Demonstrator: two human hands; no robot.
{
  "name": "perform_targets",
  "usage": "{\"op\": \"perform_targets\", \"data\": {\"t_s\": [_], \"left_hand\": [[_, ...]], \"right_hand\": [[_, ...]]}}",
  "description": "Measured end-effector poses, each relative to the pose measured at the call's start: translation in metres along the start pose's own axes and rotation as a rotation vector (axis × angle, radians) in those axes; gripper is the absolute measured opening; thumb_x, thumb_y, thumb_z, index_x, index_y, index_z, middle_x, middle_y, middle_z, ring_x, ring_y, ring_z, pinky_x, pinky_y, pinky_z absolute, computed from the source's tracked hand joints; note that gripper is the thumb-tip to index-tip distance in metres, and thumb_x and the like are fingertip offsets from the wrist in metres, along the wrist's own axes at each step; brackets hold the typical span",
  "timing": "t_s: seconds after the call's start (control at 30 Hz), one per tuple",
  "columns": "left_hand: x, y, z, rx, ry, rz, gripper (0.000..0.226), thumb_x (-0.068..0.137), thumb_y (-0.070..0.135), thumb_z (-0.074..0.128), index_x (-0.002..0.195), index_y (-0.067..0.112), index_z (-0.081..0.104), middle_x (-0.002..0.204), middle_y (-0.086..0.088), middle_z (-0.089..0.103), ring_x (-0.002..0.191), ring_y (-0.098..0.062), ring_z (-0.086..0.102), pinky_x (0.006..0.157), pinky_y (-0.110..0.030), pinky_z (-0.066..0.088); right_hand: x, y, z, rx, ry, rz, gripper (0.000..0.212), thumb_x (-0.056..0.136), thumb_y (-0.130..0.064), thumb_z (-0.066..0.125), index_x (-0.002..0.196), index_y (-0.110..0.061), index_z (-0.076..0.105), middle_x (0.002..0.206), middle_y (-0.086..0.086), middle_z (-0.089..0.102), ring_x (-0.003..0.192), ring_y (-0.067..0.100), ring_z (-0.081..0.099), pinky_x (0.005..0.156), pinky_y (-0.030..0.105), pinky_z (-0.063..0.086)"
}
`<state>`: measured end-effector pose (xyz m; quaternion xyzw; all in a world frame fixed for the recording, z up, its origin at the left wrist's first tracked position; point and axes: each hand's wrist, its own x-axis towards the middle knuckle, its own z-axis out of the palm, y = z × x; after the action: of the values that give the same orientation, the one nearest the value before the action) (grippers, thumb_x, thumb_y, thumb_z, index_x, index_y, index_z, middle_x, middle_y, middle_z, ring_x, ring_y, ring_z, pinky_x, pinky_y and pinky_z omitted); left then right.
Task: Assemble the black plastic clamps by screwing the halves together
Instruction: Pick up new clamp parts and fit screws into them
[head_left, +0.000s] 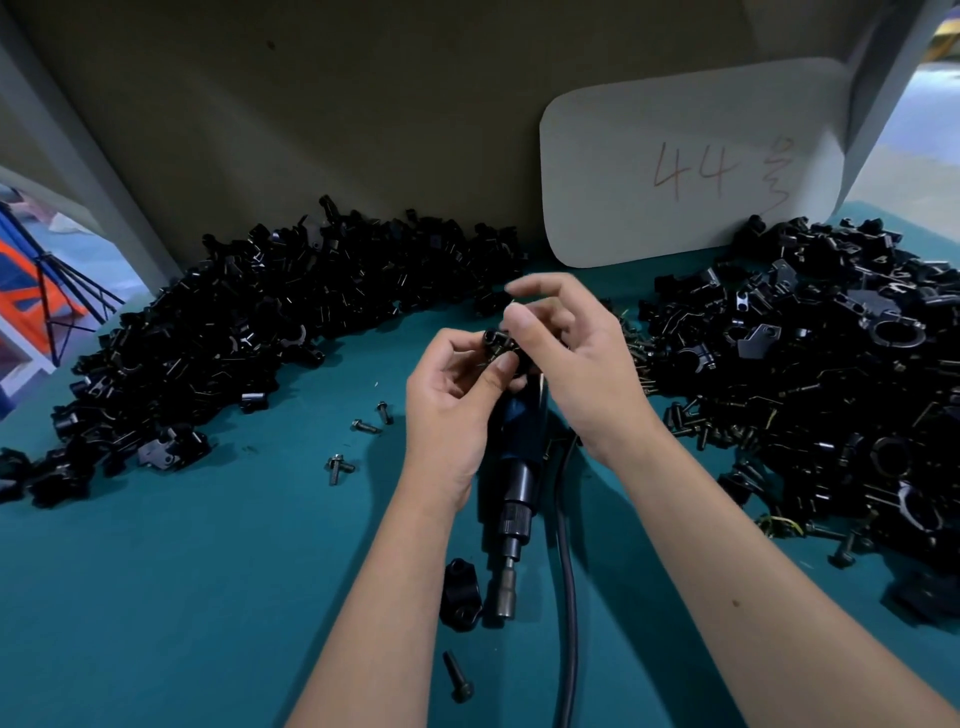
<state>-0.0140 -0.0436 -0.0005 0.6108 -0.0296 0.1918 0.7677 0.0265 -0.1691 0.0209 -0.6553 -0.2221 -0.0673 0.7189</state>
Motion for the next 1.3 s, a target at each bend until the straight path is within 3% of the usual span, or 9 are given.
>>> {"op": "perform_targets", "data": {"t_s": [0.13,0.23,0.37,0.43,0.67,0.73,0.87,1.17,1.3], "left_hand": [[0.002,-0.002,-0.003,-0.019,0.008,0.008,0.016,0.094,0.007,0.071,0.107,0.005,0.062,0.112,-0.029,0.068,0.106,-0.041,0.069,0.093,-0.044,0.059],[0.0,-0.003,0.001,0.019,-0.028,0.01,0.012,0.095,0.008,0.071,0.103,0.006,0.062,0.108,-0.028,0.068,0.097,-0.03,0.07,0.087,-0.042,0.06],[0.0,-0.001,0.002,-0.066,-0.02,-0.039,0.016,0.09,0.013,0.074,0.102,0.01,0.063,0.1,-0.017,0.071,0.092,-0.029,0.071,0.087,-0.038,0.06],[0.001,0.001,0.0,-0.11,-0.007,-0.051,0.023,0.085,0.017,0.075,0.104,0.009,0.063,0.102,-0.019,0.07,0.096,-0.032,0.071,0.089,-0.038,0.058],[-0.001,-0.003,0.0,-0.037,-0.035,-0.04,0.021,0.091,0.009,0.072,0.106,0.0,0.06,0.106,-0.028,0.069,0.092,-0.029,0.07,0.084,-0.036,0.06],[-0.001,-0.001,0.001,-0.078,-0.033,-0.066,0.024,0.087,0.015,0.074,0.104,0.005,0.06,0.101,-0.021,0.07,0.088,-0.029,0.07,0.084,-0.037,0.06],[0.001,0.002,0.0,-0.185,-0.04,-0.066,0.024,0.084,0.017,0.075,0.104,0.012,0.062,0.102,-0.015,0.071,0.096,-0.03,0.069,0.091,-0.041,0.059],[0.001,0.002,0.003,-0.132,-0.002,-0.032,0.027,0.083,0.017,0.076,0.104,0.007,0.062,0.104,-0.016,0.066,0.096,-0.025,0.069,0.085,-0.032,0.058],[0.003,0.0,-0.001,-0.091,0.0,-0.022,0.022,0.091,0.005,0.072,0.108,0.002,0.06,0.108,-0.022,0.066,0.101,-0.026,0.068,0.091,-0.038,0.059]], "right_hand": [[0.001,-0.002,-0.001,0.101,-0.038,0.088,0.012,0.096,-0.013,0.072,0.088,-0.018,0.078,0.085,0.001,0.074,0.08,0.012,0.068,0.067,0.03,0.058],[0.001,-0.001,0.003,0.11,0.083,0.146,0.026,0.088,-0.016,0.082,0.068,-0.016,0.067,0.077,0.006,0.073,0.067,0.015,0.066,0.058,0.031,0.056],[0.0,-0.003,-0.002,0.152,0.019,0.136,0.009,0.097,-0.019,0.072,0.088,-0.018,0.074,0.087,0.005,0.072,0.078,0.013,0.066,0.062,0.026,0.055],[0.001,-0.004,-0.005,0.168,-0.05,0.122,0.013,0.099,-0.013,0.068,0.095,-0.019,0.079,0.089,0.002,0.073,0.082,0.01,0.067,0.066,0.023,0.054],[0.001,0.003,0.001,0.114,0.071,0.111,0.017,0.088,-0.017,0.082,0.073,-0.02,0.074,0.075,0.001,0.073,0.065,0.011,0.066,0.055,0.027,0.053],[0.002,0.001,-0.002,0.094,0.024,0.095,0.011,0.093,-0.02,0.077,0.082,-0.021,0.077,0.079,-0.003,0.073,0.07,0.006,0.066,0.057,0.021,0.052],[0.004,-0.001,-0.008,0.209,-0.089,0.128,0.014,0.098,-0.006,0.066,0.104,-0.008,0.079,0.099,0.004,0.076,0.088,0.012,0.068,0.072,0.025,0.054],[0.001,0.003,0.003,0.169,0.096,0.111,0.012,0.086,-0.012,0.081,0.076,-0.017,0.076,0.09,0.002,0.077,0.083,0.015,0.071,0.068,0.036,0.059],[0.0,0.001,0.003,0.163,0.023,0.076,0.01,0.089,-0.012,0.077,0.09,-0.021,0.081,0.098,-0.002,0.077,0.082,0.005,0.067,0.063,0.022,0.053]]}}
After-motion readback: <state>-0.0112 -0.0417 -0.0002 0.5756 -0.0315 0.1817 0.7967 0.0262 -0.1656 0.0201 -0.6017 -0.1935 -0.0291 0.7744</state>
